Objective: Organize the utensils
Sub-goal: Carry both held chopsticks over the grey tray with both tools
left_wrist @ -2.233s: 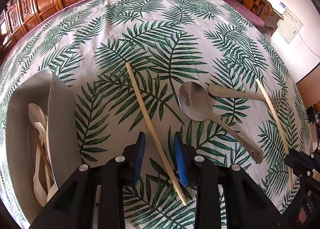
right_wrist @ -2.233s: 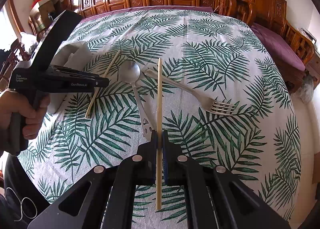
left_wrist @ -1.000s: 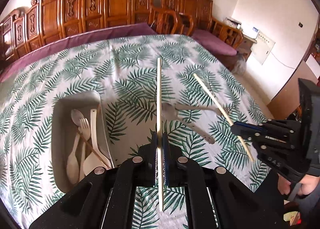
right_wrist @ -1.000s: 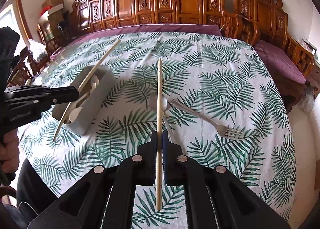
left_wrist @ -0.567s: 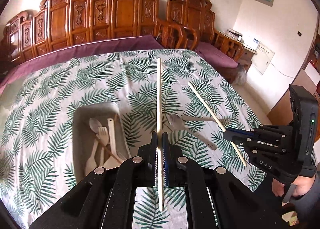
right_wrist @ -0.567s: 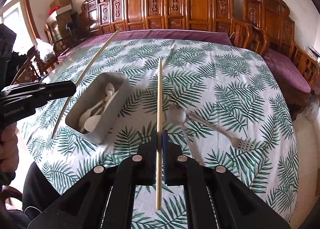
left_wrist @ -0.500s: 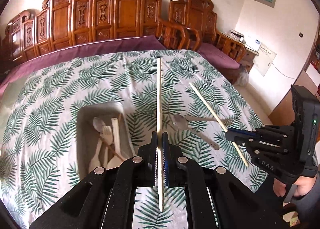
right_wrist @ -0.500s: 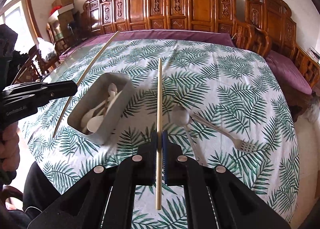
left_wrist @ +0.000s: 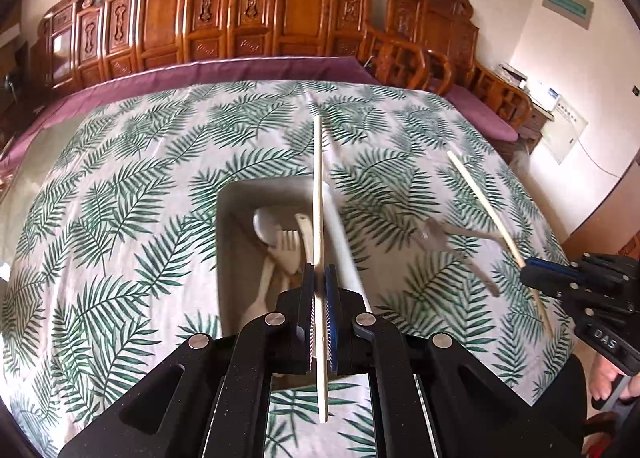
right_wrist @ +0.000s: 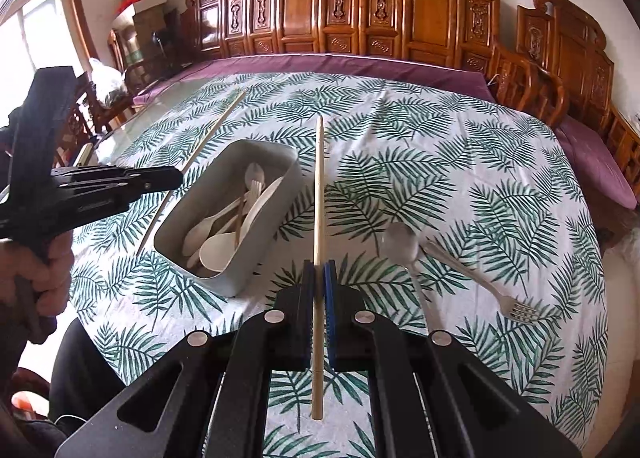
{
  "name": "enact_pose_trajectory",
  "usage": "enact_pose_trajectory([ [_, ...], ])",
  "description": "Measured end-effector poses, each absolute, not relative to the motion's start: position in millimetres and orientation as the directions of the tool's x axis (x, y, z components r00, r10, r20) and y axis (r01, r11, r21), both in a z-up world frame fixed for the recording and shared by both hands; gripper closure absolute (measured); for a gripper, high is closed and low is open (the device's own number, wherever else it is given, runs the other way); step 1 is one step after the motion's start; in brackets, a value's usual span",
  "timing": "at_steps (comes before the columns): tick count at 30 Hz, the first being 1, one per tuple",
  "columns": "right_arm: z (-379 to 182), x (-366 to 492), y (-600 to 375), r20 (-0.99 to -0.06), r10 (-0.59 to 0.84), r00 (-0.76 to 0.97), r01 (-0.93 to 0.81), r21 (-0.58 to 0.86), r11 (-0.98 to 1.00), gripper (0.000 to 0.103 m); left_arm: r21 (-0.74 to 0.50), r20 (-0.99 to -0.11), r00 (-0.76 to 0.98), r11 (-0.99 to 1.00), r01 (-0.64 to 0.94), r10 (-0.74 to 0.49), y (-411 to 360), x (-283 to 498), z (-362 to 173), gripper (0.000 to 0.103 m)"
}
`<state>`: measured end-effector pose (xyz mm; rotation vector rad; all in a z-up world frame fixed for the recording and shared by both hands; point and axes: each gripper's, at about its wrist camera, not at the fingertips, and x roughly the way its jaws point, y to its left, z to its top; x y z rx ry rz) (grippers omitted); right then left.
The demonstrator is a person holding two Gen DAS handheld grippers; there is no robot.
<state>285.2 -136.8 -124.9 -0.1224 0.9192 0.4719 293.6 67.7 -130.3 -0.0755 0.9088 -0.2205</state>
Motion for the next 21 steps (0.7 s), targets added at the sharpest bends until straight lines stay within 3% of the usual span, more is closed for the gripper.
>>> enact_pose_trajectory([
  [21,-140.4,302.4,-95.2,-0.815,0.345,0.466,-0.48,0.094,0.872,0.097,-0.196,-0.8,0.56,0.976,0.096,-0.216,96.7,315.1,-161.5,0.098],
])
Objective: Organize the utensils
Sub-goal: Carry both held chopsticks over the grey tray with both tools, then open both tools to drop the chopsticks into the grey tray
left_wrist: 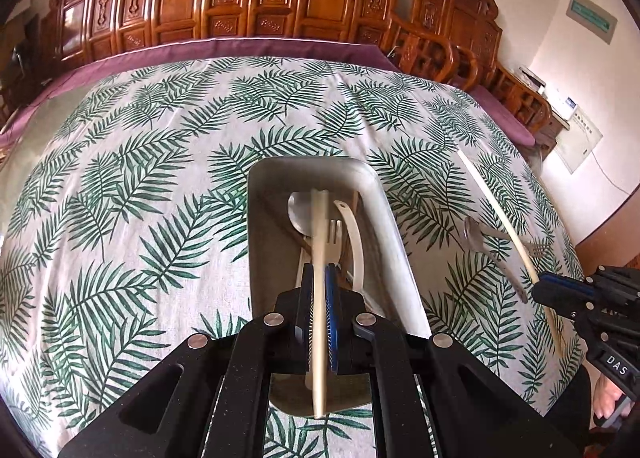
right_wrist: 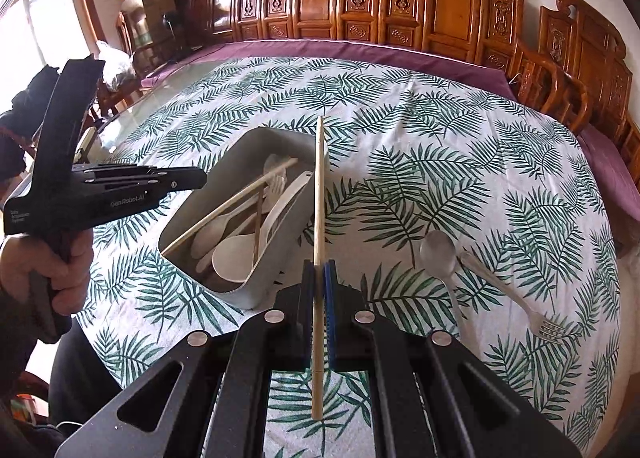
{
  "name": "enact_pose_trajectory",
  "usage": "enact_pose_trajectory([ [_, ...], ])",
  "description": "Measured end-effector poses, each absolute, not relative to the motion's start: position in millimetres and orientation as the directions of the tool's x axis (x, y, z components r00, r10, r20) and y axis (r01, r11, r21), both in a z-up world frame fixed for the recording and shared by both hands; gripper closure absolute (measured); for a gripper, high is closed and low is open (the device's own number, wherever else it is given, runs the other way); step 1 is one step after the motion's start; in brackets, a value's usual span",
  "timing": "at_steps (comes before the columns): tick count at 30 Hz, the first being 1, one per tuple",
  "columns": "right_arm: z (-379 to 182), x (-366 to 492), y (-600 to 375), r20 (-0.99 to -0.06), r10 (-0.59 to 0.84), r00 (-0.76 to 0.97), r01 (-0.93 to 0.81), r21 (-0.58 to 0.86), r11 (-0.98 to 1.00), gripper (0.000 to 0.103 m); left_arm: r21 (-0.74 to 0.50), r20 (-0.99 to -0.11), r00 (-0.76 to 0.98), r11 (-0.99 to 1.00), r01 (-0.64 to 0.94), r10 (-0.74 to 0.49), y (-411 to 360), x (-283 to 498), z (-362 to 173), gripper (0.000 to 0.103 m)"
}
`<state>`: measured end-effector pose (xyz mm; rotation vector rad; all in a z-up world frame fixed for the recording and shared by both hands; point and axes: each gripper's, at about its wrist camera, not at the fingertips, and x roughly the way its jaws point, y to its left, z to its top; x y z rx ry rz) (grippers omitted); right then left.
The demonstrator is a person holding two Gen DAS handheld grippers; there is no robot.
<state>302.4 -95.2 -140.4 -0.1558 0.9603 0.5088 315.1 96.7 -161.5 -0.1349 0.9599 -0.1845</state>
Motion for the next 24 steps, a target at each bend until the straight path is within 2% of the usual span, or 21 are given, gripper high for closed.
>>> enact_pose_trajectory([
  [9,-148.7,321.8,-64.3,-0.814,0.395,0.427,-0.491,0.158,0.857,0.097,-0.186,-0.793,0.578,0.98,0.071,-0.193,116.3,303.6,-154.3,0.096],
  [10,-150.7,325.0,-59.1,-0.813,0.403,0.419,-0.492,0.17,0.854,0.097,-0.182,-0.792,0.581,0.981,0.068,-0.188,119.0,302.8,-152.7,0.09],
  [14,-160.8,336.9,-39.3,-0.818,0.429,0.384,-0.491,0.213,0.845,0.097,-0.17,-0.784,0.597,0.984,0.055,-0.169,129.1,298.0,-147.5,0.081],
  [20,-176.9,351.3,-13.4,-0.829,0.446,0.338,-0.479,0.257,0.839,0.097,-0.154,-0.776,0.615,0.988,0.03,-0.14,143.3,291.4,-142.5,0.061],
  [24,-188.6,360.4,-1.8,-0.831,0.465,0.305,-0.448,0.306,0.84,0.097,-0.142,-0.775,0.62,0.99,0.017,-0.121,152.7,288.4,-141.5,0.06],
])
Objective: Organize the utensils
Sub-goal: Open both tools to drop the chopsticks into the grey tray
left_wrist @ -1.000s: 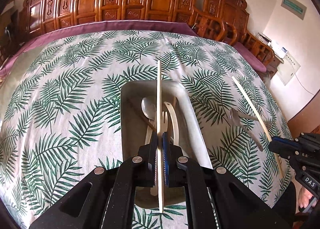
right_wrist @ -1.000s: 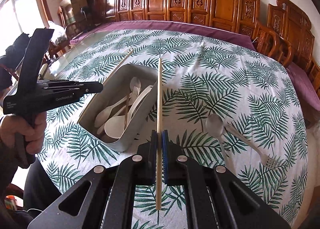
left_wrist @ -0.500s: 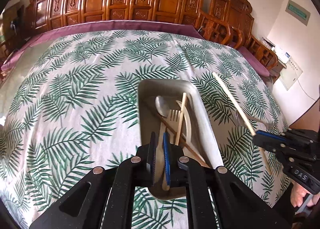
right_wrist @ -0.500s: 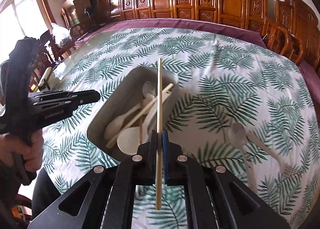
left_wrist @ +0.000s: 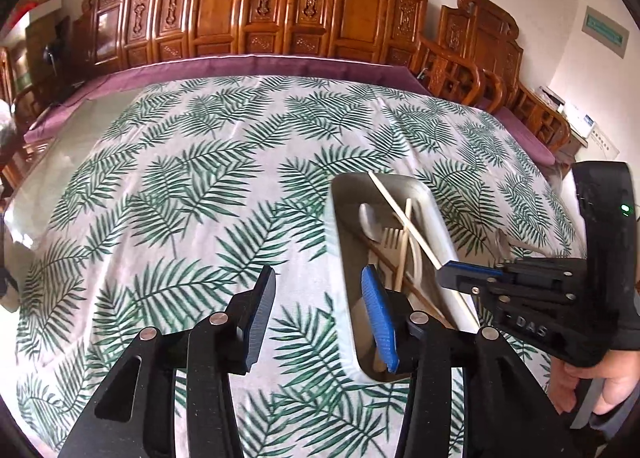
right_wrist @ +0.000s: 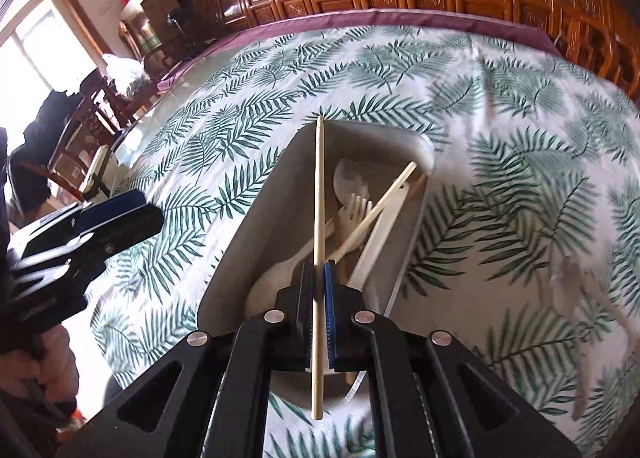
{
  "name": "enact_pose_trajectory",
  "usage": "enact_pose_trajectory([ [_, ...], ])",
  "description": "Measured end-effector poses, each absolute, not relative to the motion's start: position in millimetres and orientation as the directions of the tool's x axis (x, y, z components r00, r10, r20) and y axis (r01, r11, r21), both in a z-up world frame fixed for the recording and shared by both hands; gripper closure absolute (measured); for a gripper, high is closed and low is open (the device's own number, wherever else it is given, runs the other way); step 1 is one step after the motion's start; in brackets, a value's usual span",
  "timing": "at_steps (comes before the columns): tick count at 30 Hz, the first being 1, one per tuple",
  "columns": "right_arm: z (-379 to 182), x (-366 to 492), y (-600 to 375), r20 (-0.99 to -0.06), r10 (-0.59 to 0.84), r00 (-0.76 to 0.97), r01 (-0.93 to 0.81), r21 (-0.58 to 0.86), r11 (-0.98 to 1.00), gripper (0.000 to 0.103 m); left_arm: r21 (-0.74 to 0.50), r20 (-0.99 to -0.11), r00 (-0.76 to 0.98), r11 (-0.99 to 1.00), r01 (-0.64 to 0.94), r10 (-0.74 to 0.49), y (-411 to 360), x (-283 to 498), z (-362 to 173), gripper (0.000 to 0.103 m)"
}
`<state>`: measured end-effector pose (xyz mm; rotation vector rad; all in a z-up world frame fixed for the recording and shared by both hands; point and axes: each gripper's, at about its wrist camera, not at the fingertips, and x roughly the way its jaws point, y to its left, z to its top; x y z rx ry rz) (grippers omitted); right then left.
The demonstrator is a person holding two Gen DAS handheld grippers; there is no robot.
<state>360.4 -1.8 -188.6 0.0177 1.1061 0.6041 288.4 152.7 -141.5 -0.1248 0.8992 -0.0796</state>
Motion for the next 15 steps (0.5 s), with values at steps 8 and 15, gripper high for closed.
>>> enact_pose_trajectory([
  [8,-200.3,365.7,13.2,-0.846,0.439,0.303,-0.45,0.279,0.848,0.097,-0.152,-0.778,0.617,0.988,0.002,-0.121,165.2,284.3,-141.9,0.06],
  [15,-199.6,368.2,10.9,-0.847,0.432,0.308,-0.463,0.264,0.846,0.096,-0.145,-0.776,0.62,0.989,0.006,-0.118,164.9,281.3,-140.0,0.06],
])
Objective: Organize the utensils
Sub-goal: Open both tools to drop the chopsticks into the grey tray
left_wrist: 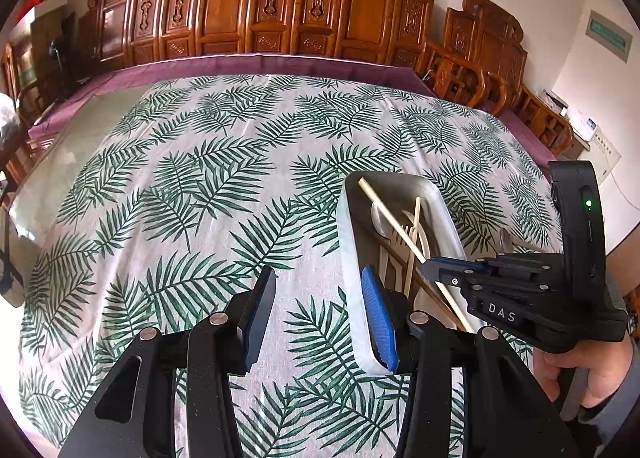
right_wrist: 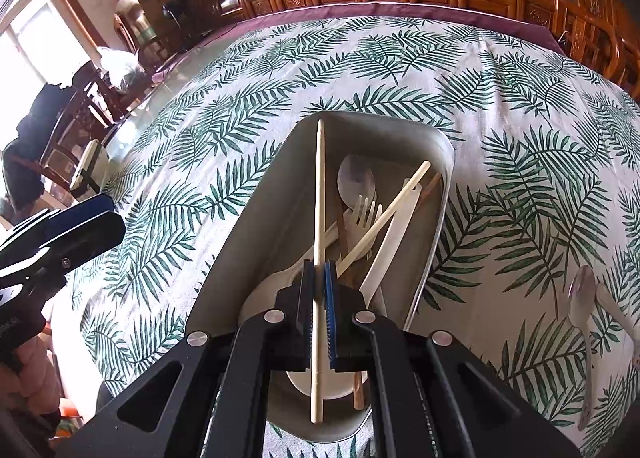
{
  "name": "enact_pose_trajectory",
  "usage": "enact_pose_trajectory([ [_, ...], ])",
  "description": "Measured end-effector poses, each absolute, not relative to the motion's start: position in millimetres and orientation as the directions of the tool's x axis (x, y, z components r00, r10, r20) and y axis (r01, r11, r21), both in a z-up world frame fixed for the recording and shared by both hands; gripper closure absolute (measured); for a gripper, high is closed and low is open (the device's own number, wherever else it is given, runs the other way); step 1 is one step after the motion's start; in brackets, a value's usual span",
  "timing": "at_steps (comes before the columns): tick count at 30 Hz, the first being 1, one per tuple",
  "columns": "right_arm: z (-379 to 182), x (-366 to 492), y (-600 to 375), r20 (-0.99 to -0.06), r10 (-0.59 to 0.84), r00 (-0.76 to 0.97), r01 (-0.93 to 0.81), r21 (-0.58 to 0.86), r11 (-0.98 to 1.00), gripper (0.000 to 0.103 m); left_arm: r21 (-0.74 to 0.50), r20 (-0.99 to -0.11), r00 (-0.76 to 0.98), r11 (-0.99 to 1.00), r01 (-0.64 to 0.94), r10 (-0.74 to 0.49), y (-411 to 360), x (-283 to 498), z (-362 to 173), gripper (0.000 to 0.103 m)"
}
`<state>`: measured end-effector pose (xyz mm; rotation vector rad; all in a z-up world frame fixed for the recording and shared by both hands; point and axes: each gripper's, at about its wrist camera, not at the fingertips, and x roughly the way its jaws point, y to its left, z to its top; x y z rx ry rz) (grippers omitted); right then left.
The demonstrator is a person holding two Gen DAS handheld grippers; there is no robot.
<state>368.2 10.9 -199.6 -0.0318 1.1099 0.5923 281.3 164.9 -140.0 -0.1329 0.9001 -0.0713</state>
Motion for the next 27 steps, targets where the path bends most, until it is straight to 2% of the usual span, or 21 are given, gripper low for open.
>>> enact_pose_trajectory([
  [9,-184.5,360.3,-0.7,-0.832,0.429,0.352,-0.488,0.228,0.842,0.096,-0.128,-0.775,0.621,0.992,0.023,-0.114,150.4,280.5,-131.7,0.06],
  [19,-163.6,338.1,-65.6,-0.818,0.393,0.419,-0.484,0.165,0.859,0.096,-0.118,-0.776,0.615,0.99,0.072,-0.137,112.2,283.5,-124.0,0.06],
  [20,-163.1,337.4,-74.9,-0.818,0.386,0.426,-0.479,0.158,0.863,0.095,-0.118,-0.776,0.615,0.99,0.077,-0.14,108.8,283.9,-123.6,0.06],
  [23,-164.5,337.6,-107.1,-0.821,0.355,0.447,-0.453,0.134,0.881,0.079,-0.118,-0.777,0.61,0.988,0.104,-0.157,87.6,286.8,-122.5,0.06],
  [27,-173.6,342.0,-151.9,-0.834,0.312,0.455,-0.401,0.122,0.908,0.079,-0.117,-0.781,0.599,0.983,0.142,-0.179,59.6,290.4,-124.6,0.06],
])
